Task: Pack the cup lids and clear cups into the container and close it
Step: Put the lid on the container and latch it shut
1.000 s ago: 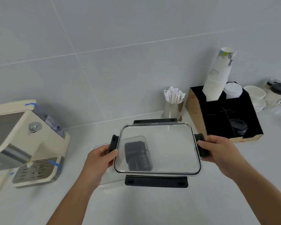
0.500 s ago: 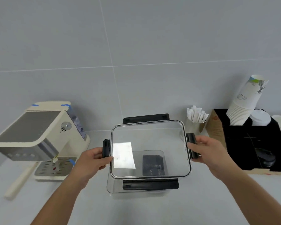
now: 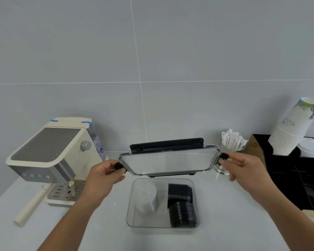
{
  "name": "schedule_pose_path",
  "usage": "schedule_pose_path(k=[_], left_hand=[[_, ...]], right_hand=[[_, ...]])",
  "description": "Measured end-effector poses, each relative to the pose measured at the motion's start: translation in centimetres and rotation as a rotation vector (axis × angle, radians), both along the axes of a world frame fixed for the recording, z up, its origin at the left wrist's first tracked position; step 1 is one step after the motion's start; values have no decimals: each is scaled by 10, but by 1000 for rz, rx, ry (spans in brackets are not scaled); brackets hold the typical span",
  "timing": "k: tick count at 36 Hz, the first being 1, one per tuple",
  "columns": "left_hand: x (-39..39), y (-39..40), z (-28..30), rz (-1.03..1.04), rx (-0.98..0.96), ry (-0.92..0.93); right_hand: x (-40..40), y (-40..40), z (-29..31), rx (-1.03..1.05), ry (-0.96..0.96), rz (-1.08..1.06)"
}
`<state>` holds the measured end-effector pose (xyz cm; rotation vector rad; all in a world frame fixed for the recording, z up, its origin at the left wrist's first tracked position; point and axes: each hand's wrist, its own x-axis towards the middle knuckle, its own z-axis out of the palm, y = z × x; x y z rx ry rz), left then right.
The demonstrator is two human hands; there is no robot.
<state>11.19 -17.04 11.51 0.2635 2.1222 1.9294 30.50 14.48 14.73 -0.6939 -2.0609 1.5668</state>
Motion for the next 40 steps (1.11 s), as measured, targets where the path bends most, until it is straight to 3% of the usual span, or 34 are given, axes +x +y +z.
schedule_pose_path(k=[15,25,32,40], left_hand=[[9,10,-2,91,85,17],[16,2,-5,115,243,-9],[24,1,-7,138,504,-250],[22,4,-16,215,577,-560]], right_hand=[[7,-13,3,-409,130,92],[5,-17,-2,-639,92,127],[1,-24,-6,-739,63,74],[-5,-30,-23,-632,5,-69]])
